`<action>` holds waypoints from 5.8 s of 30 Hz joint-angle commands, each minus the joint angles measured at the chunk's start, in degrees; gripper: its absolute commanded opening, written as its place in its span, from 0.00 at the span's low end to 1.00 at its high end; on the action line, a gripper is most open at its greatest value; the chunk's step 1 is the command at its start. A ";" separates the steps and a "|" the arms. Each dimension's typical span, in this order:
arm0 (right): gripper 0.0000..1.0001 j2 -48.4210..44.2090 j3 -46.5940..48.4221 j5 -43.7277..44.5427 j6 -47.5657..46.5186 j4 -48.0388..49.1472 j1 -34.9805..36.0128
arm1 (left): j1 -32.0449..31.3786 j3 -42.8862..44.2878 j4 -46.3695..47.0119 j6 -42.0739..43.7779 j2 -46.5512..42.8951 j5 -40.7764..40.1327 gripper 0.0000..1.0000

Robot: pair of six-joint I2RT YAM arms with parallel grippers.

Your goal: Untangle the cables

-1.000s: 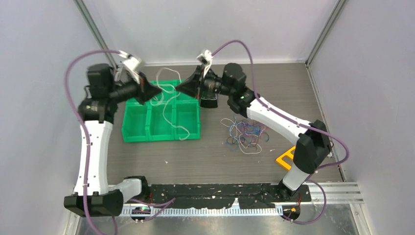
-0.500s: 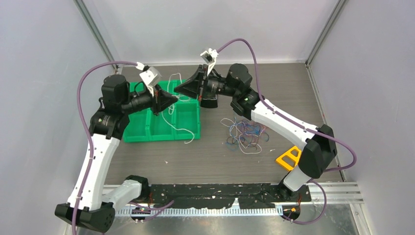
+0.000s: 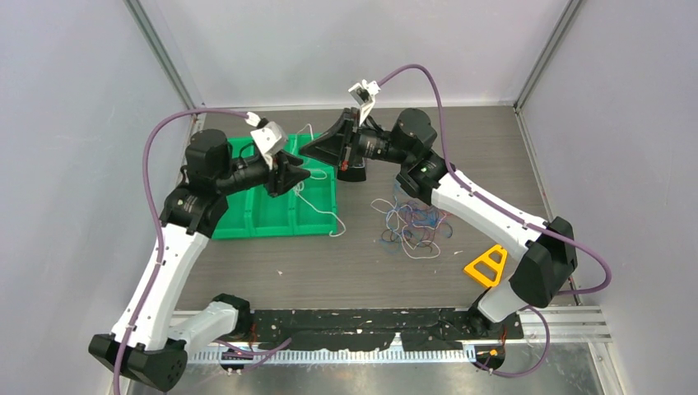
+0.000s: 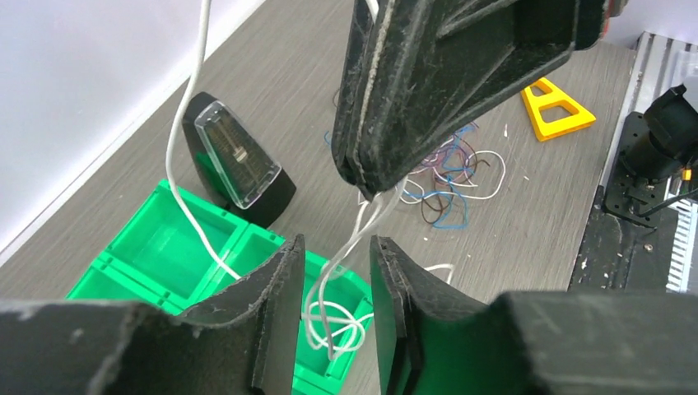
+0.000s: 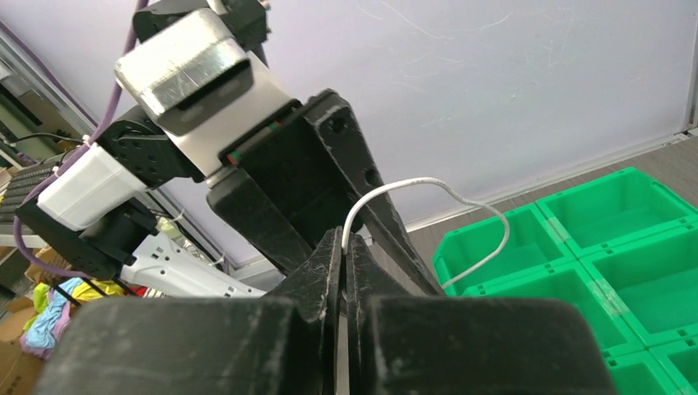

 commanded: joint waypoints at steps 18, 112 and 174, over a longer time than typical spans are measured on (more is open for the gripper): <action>0.06 -1.01 -7.46 -7.02 -2.47 -8.37 -10.70 | 1.53 4.83 8.21 -12.32 -1.00 0.32 0.00; 0.95 -8.01 -4.33 -5.30 -39.66 -52.82 -35.42 | -1.39 37.49 -1.86 -20.78 61.83 -43.14 0.42; 0.29 -11.44 -5.07 -13.23 -71.76 -68.19 -23.42 | -23.61 11.67 10.97 19.92 31.53 0.59 0.00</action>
